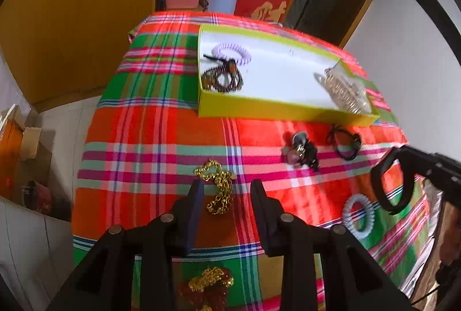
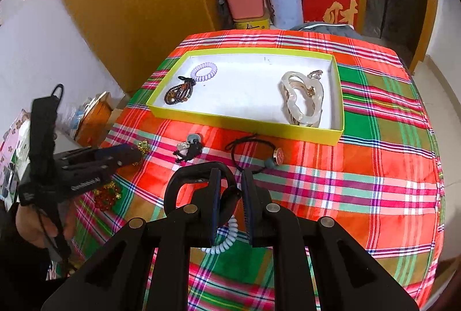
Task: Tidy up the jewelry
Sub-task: 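Close the left tool on the gold brooch while the right tool closes on the black bracelet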
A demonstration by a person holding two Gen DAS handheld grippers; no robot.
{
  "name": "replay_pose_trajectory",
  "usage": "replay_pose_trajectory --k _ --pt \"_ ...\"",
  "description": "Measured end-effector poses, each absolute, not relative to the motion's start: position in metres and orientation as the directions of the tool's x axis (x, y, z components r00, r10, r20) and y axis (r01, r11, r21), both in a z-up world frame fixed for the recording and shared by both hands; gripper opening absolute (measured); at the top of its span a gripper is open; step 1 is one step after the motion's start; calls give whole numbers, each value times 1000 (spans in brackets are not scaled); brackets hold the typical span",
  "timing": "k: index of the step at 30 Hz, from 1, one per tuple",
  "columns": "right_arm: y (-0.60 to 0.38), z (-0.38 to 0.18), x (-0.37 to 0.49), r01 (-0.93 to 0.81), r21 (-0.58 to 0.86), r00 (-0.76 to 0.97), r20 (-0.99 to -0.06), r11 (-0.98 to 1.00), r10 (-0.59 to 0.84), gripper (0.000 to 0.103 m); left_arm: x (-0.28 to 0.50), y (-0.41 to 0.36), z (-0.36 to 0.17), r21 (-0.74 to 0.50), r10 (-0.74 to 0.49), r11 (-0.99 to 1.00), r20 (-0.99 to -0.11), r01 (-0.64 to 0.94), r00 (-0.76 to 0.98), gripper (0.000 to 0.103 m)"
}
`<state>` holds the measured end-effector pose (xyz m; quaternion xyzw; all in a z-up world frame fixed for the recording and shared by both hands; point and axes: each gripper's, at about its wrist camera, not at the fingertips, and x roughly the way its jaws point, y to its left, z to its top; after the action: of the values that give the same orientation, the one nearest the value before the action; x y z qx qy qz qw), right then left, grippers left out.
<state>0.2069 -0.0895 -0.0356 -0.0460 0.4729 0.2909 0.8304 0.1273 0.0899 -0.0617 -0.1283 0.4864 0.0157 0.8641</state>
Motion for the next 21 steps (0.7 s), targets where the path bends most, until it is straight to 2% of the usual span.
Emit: replay_pose_trajectory --k 2,3,4,5,7,9,21 --pt "-91 -36 207 -524 199 384 -813 828 438 15 128 87 -66 -181 -79 972 -850 -148 521 33" --pt "-91 -36 207 -523 199 384 -813 829 438 15 128 84 -66 -153 -56 978 -850 -143 524 28" --pt "-91 -36 207 -522 200 384 -813 829 438 15 130 82 -66 -139 -44 980 -852 -144 522 22" --pt "-91 -36 207 -523 200 384 -812 828 439 15 130 81 -66 -124 -31 982 -854 -145 520 9" --pt "-91 -36 207 -523 201 384 -812 828 439 14 131 79 -66 -123 -33 983 -853 -139 521 9" --pt "-91 -36 208 -523 202 384 -811 828 440 14 130 78 -64 -130 -41 983 -846 -132 532 4" --pt "-91 -27 209 -526 194 402 -801 828 443 15 116 87 -4 -188 -65 975 -751 -118 658 4"
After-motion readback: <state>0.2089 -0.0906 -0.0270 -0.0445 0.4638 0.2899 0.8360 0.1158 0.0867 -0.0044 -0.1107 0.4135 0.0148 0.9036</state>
